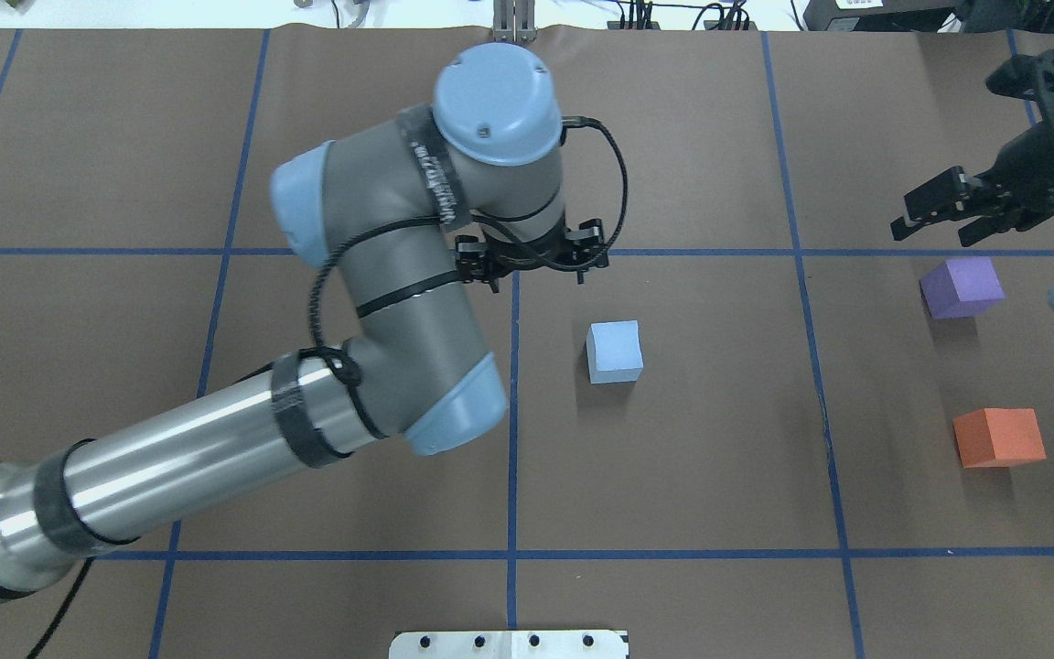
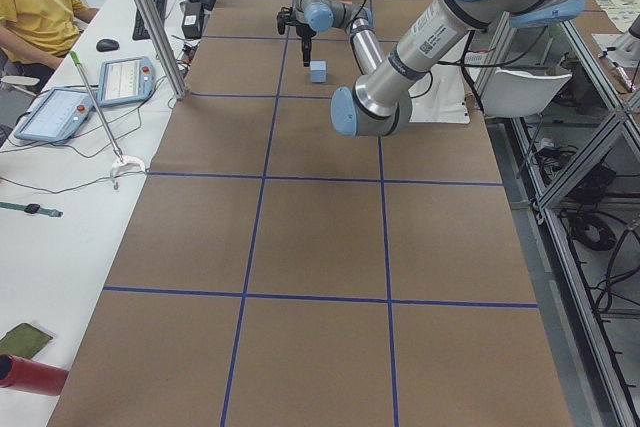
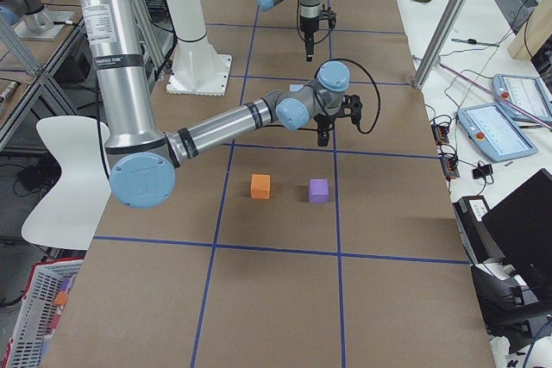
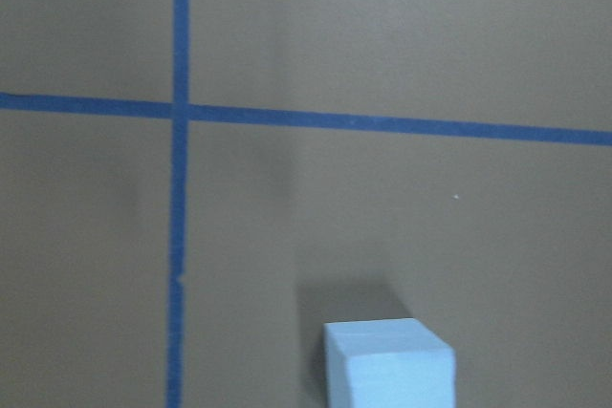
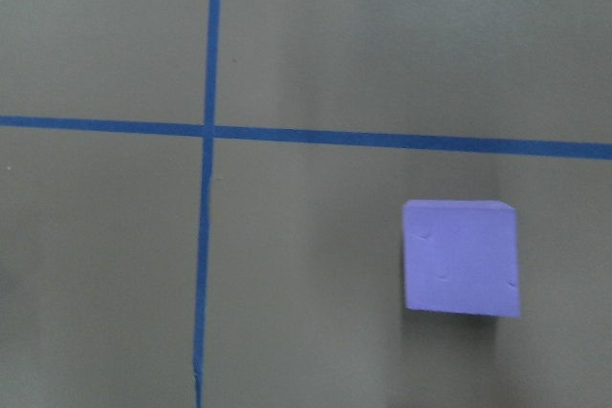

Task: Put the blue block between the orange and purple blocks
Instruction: 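Release the cube and lift the left gripper while the right arm reaches in, then lower the right gripper onto the light blue cube and grasp it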

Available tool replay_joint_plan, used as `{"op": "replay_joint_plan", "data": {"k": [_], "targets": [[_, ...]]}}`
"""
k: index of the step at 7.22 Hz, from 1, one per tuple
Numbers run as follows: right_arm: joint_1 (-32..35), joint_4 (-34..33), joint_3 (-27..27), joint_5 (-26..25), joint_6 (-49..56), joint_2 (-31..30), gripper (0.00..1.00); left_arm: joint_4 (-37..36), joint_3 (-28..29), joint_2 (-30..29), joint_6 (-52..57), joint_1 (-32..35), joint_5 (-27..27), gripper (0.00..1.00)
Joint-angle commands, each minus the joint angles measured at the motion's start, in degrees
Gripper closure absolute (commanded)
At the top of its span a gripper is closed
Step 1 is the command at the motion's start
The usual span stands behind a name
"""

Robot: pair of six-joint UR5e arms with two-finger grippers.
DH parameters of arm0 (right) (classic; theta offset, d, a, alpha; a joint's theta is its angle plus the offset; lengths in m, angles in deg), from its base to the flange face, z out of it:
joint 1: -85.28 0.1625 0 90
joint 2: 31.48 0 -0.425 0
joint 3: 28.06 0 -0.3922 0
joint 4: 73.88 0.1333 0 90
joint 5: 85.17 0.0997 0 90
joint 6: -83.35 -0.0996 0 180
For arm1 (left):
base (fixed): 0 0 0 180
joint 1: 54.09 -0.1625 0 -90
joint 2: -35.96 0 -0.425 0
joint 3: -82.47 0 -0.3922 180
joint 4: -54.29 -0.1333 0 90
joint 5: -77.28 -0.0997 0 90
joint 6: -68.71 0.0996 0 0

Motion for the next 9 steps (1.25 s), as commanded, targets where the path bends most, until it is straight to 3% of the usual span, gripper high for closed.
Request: {"op": "replay_joint_plan", "data": {"k": [1,2,4,6,9], "targets": [[-10.4,-0.1,1.3,-10.8,-13.5,7.3,0.00,-1.2,-15.4,16.8,9.5,6.9,4.7,0.00],[-16.5,-0.2,1.5,-16.5,-18.1,9.9,0.00,-1.0,-18.1,22.0,14.6,9.7,6.3,0.00],[-26.4,-0.7,-0.4,-26.0,-23.2,15.7,0.00,-1.0,-19.0,24.0,15.5,10.5,6.3,0.00],[-28.1,-0.5,-4.7,-27.5,-23.4,19.4,0.00,-1.0,-19.0,24.7,15.5,10.5,6.2,0.00],[-30.5,-0.5,-5.9,-30.5,-23.4,19.6,0.00,-0.9,-18.9,24.8,15.5,10.5,6.2,0.00]]}}
